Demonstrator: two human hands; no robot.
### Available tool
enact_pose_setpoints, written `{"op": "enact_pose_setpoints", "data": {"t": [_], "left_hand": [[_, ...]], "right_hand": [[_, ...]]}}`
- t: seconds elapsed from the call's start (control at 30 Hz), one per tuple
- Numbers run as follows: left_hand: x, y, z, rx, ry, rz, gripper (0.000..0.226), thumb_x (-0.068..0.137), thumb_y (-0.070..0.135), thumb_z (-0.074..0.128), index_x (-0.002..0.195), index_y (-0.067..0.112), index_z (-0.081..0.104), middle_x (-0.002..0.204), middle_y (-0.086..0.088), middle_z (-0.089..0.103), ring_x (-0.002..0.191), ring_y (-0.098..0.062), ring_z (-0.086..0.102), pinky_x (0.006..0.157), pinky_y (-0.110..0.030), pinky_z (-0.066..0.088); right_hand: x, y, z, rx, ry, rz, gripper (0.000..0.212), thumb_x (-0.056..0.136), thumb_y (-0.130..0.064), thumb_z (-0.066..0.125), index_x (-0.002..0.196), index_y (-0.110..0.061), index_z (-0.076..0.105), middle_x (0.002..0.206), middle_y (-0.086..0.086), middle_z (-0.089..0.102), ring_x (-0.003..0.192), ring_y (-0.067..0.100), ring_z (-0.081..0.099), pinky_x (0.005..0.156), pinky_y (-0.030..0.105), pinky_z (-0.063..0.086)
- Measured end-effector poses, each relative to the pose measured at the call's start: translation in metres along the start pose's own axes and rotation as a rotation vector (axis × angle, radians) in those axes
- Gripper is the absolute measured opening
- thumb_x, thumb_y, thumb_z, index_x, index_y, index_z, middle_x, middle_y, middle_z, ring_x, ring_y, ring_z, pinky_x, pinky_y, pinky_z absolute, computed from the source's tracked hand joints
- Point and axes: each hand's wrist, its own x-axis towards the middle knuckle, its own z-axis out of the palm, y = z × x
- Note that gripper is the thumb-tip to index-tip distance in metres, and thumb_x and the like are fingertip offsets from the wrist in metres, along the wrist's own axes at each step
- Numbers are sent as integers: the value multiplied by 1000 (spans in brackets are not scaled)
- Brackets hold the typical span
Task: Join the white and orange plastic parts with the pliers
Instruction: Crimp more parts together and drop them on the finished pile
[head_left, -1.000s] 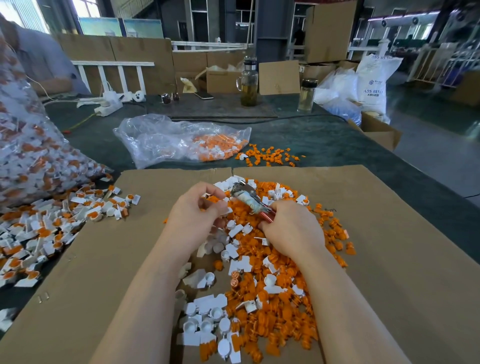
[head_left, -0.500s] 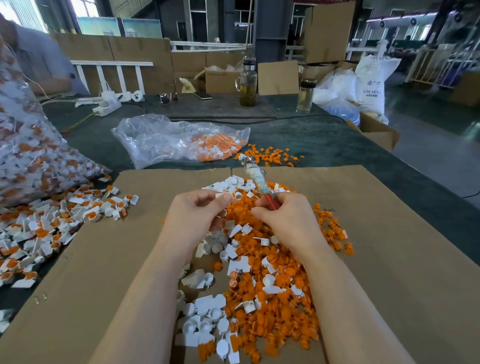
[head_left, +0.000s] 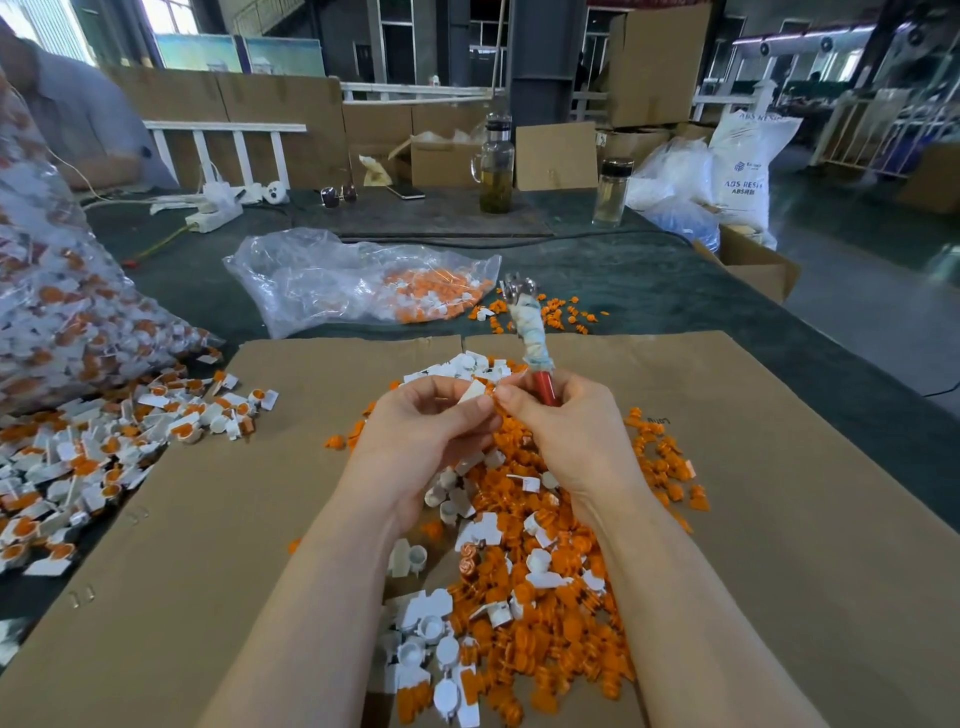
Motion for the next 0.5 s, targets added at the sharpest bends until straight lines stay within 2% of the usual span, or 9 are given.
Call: {"op": "enact_pose_setpoints", "data": {"t": [0.17,0.2,0.3,0.43,0.5], "left_hand": [[0,0,1,-97,42,-34,17,80,5,74,97,5,69,84,-13,76,73,-17,73,64,-23,60],[0,0,1,-110,54,-41,18,80,5,74,98,5,70,86,-13,76,73,-17,73,63,-22,59],[1,1,0,-115,91,-55,19,78,8,77,96,8,71,87,-14,76,75,-19,73,62,-24,58],[0,0,2,-44,145,-31,13,76,11,81,87,13,75,81,-7,76,69,-13,68,63,-26,53],[-1,0,4,-26,182,-14,12,75,11,82,83,16,76,79,-4,76,62,-7,64,60,-24,51]], "right_hand": [[-4,-4,3,65,-107,-22,17,89,-12,68,94,-28,73,69,-20,69,68,-7,65,56,6,45],[-5,-4,4,65,-111,-31,21,88,-10,68,96,-29,73,73,-18,70,71,-5,66,58,7,47],[-6,-4,7,18,-47,-74,24,87,-12,69,95,-35,72,87,-16,71,86,-5,65,69,7,49],[-4,-2,9,-80,55,-128,22,87,-17,70,90,-37,65,79,-28,65,81,-9,61,63,5,45],[-2,-1,9,-101,89,-144,20,85,-18,72,91,-35,65,78,-28,64,79,-9,60,63,6,45]]}}
